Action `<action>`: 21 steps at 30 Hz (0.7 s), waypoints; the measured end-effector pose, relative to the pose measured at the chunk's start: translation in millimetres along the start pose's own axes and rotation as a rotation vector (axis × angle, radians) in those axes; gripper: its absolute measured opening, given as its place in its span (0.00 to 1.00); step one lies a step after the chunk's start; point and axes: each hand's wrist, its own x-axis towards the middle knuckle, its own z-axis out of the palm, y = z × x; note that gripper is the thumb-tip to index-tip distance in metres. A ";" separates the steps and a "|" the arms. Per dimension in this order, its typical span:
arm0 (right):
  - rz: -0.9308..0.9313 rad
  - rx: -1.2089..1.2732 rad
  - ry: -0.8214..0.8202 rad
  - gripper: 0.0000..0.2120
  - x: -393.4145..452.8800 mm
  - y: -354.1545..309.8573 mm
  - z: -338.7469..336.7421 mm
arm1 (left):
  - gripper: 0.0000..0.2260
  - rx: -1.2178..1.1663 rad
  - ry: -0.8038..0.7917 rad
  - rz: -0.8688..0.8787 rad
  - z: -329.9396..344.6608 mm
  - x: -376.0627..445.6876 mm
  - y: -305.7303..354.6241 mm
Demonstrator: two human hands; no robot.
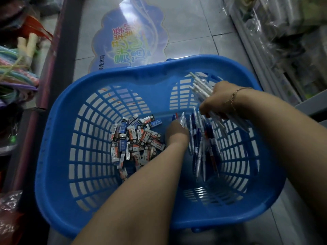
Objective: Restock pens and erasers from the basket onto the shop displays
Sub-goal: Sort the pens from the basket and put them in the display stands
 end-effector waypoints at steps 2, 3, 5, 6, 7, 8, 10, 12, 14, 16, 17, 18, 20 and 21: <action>-0.007 0.001 -0.015 0.07 0.9 2.7 0.4 | 0.10 0.064 0.031 0.010 6.1 3.1 2.0; -0.010 0.004 -0.018 0.07 1.6 3.7 0.2 | 0.12 0.088 0.042 0.021 8.6 3.4 4.0; -0.010 0.027 -0.022 0.07 3.2 5.1 -0.4 | 0.12 0.146 0.055 0.048 11.8 3.9 8.5; -0.009 0.042 -0.021 0.07 3.9 5.6 -0.7 | 0.12 0.176 0.054 0.058 12.5 4.9 11.0; -0.010 0.053 -0.021 0.07 4.6 6.0 -0.7 | 0.11 0.202 0.049 0.063 12.3 6.4 13.6; -0.014 0.059 -0.023 0.07 5.3 6.7 -0.6 | 0.10 0.226 0.037 0.062 11.4 8.5 16.7; -0.019 0.064 -0.023 0.07 6.4 8.5 1.6 | 0.10 0.279 -0.005 0.046 8.6 11.0 23.3; -0.019 0.058 -0.019 0.07 6.8 10.6 4.2 | 0.12 0.359 -0.049 0.026 8.7 11.0 28.7; -0.017 0.054 -0.025 0.07 6.3 11.6 6.3 | 0.15 0.462 -0.052 0.017 12.5 8.4 31.0; -0.014 0.054 -0.034 0.06 5.8 11.7 6.7 | 0.17 0.536 -0.034 0.021 15.9 3.8 31.7; -0.013 0.056 -0.033 0.07 6.0 11.9 6.5 | 0.16 0.547 -0.024 0.037 17.1 3.1 31.0; -0.013 0.061 -0.029 0.07 6.2 12.2 6.0 | 0.15 0.540 -0.015 0.057 17.5 3.2 29.8; -0.014 0.068 -0.025 0.07 6.3 12.5 5.7 | 0.13 0.494 -0.014 0.092 14.1 3.7 27.0; -0.015 0.070 -0.029 0.06 6.4 12.6 5.7 | 0.12 0.449 -0.026 0.095 11.5 5.1 25.8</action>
